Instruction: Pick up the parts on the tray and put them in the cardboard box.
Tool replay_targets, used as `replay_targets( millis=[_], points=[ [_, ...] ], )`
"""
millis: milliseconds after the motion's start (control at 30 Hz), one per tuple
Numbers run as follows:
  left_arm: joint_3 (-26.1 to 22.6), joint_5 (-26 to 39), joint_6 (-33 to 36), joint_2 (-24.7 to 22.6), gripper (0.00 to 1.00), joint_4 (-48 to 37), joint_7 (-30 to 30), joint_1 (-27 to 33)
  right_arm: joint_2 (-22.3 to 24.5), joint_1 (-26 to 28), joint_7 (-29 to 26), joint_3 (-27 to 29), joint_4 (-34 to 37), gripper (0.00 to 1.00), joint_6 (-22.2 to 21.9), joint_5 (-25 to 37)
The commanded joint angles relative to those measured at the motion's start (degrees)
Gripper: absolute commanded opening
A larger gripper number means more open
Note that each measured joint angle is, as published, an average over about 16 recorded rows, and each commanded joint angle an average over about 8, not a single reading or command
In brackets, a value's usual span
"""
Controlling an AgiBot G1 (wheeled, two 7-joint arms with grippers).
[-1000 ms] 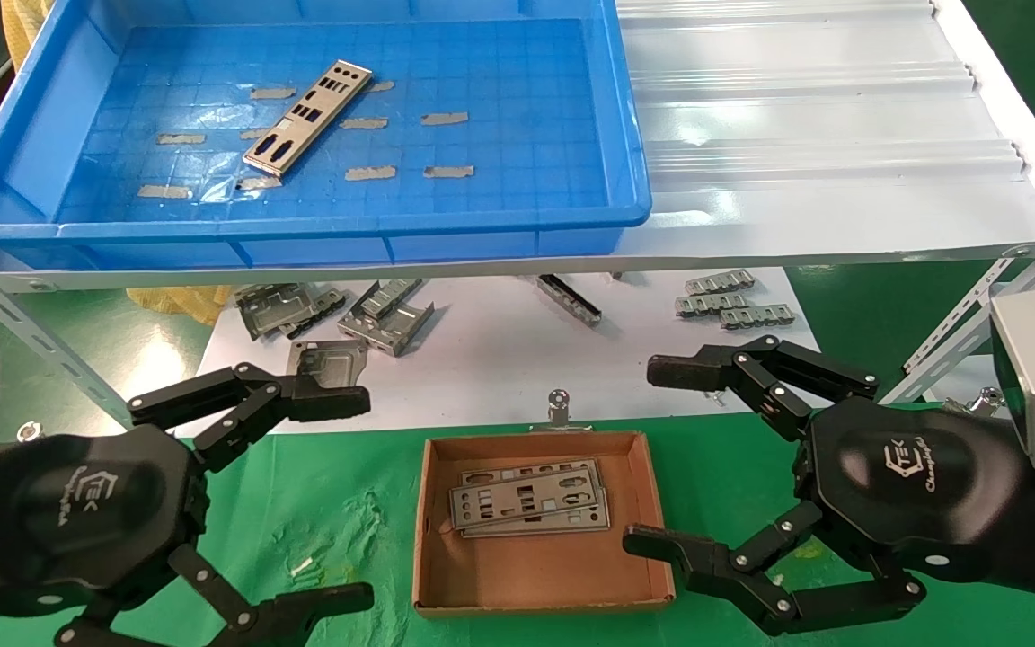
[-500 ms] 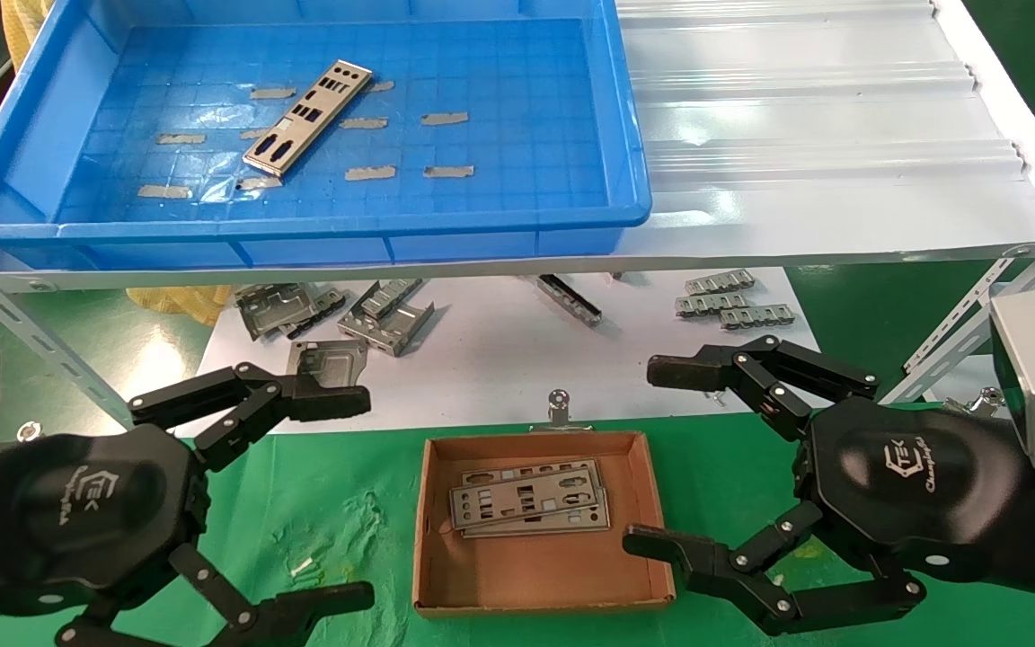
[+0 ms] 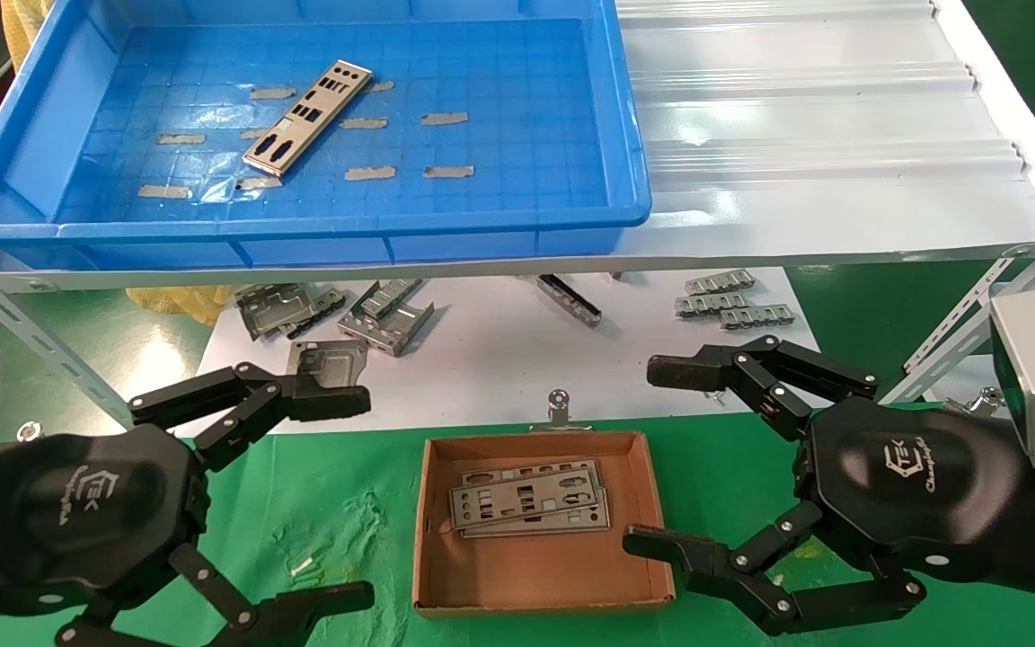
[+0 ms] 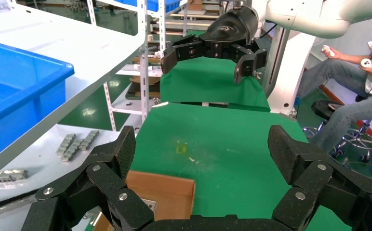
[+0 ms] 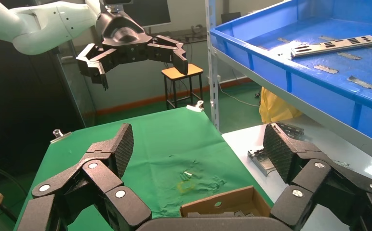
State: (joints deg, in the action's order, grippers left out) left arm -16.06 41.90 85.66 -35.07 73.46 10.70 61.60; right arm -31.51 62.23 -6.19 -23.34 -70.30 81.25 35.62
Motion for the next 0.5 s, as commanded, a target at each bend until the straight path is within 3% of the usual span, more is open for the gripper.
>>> replay_targets(
  millis=[33, 500],
  points=[
    [0.0, 0.0, 0.0, 0.0, 1.0, 0.0, 0.0, 0.0, 0.0, 0.0, 0.0, 0.0, 0.0, 1.0, 0.0, 0.0],
    [0.0, 0.0, 0.0, 0.0, 1.0, 0.0, 0.0, 0.0, 0.0, 0.0, 0.0, 0.0, 0.0, 1.0, 0.0, 0.0]
  ],
)
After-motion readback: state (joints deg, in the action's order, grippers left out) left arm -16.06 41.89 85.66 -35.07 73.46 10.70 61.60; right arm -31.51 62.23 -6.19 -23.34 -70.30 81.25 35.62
